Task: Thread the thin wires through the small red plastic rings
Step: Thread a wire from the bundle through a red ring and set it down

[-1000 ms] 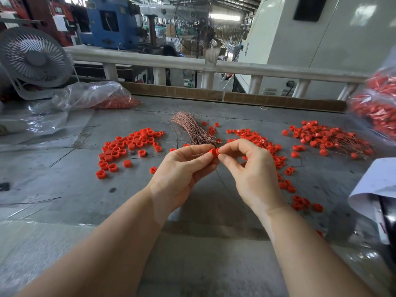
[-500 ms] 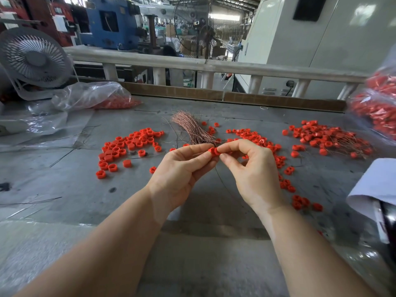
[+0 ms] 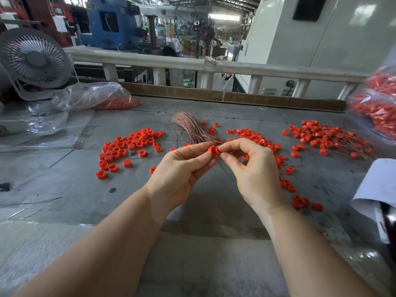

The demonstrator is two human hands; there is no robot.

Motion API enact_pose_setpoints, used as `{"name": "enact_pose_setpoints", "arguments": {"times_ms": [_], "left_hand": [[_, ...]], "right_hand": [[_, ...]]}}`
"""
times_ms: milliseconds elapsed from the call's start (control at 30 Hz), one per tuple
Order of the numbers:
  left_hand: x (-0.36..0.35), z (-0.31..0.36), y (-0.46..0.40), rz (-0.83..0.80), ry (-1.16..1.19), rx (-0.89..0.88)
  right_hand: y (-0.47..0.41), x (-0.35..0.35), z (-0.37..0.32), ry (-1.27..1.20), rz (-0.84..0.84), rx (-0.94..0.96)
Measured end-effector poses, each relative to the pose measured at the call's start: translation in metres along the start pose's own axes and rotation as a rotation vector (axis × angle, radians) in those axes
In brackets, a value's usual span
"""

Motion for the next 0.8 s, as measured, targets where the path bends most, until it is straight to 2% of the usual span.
{"name": "enact_pose_setpoints", "arguments": {"times_ms": [567,700,800], "left_hand": [[0.0,0.003,0.001,-0.031,-0.018,-0.021],[0.001,0.002,0.0,-0.029,-0.002,-0.029],[0.002,0.002,0.0,-0.034,0.011,-0.027]], "right_hand": [[-0.002,0.001,0.0,-0.12,0.023,-0.057],[-0.001,0.0,0.005,-0.145,0.014,-0.16],[0.001,-0.004,0.01,-0.13,-0.059,-0.275]]}}
Point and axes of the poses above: each hand's wrist, its own y-axis away from the middle knuckle, its own x-axis out of the back of the hand, z = x × y, the point moved 3 cm from there along -y, towards the middle knuckle, and after that the axes turned 2 degrees about -z, right-handed, at the moved point
